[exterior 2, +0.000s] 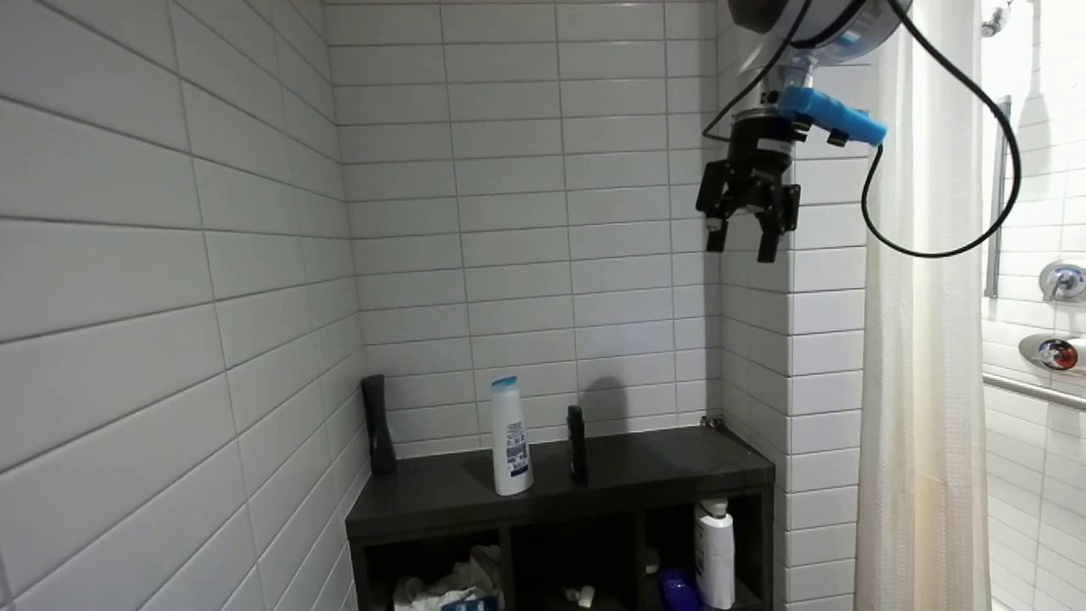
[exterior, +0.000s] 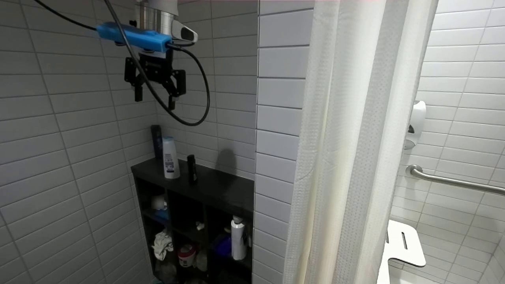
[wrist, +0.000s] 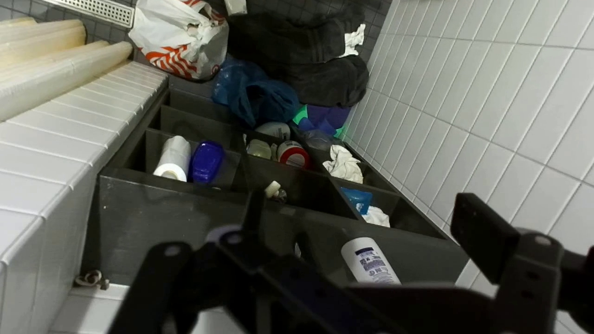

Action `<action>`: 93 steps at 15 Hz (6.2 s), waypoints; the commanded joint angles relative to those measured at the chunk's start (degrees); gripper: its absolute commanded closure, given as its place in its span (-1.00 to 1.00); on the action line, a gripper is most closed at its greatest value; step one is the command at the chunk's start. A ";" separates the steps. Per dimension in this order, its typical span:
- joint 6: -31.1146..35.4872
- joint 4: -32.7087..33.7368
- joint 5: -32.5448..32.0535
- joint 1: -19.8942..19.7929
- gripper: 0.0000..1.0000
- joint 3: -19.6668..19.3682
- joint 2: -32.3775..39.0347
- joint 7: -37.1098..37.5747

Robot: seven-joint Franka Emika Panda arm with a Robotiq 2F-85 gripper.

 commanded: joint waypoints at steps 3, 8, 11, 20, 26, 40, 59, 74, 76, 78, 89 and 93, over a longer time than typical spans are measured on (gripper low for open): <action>-0.65 6.52 1.35 -0.63 -1.00 -1.83 6.20 -8.73; -0.86 8.91 1.65 -1.71 -1.00 -2.98 10.42 -13.80; -1.07 10.23 3.18 -1.65 -1.00 -2.60 12.95 -17.84; -1.93 1.71 2.84 -1.11 -1.00 0.23 3.99 -20.43; -4.76 -10.97 8.82 2.00 -1.00 0.93 -6.83 -18.75; -5.31 -1.75 7.55 -0.42 -1.00 -4.13 1.78 -19.08; -12.71 21.28 5.27 -6.80 -1.00 -4.70 20.94 -33.68; -7.14 8.39 -5.11 -3.12 -1.00 1.82 8.41 -58.74; -8.16 9.86 -4.08 -0.67 -1.00 3.40 8.49 -60.36; -9.17 11.90 -2.47 0.93 -1.00 3.99 9.82 -61.71; -13.58 16.35 1.96 1.08 -1.00 4.31 14.32 -67.37; -13.58 16.28 1.96 1.27 -1.00 4.58 14.30 -67.32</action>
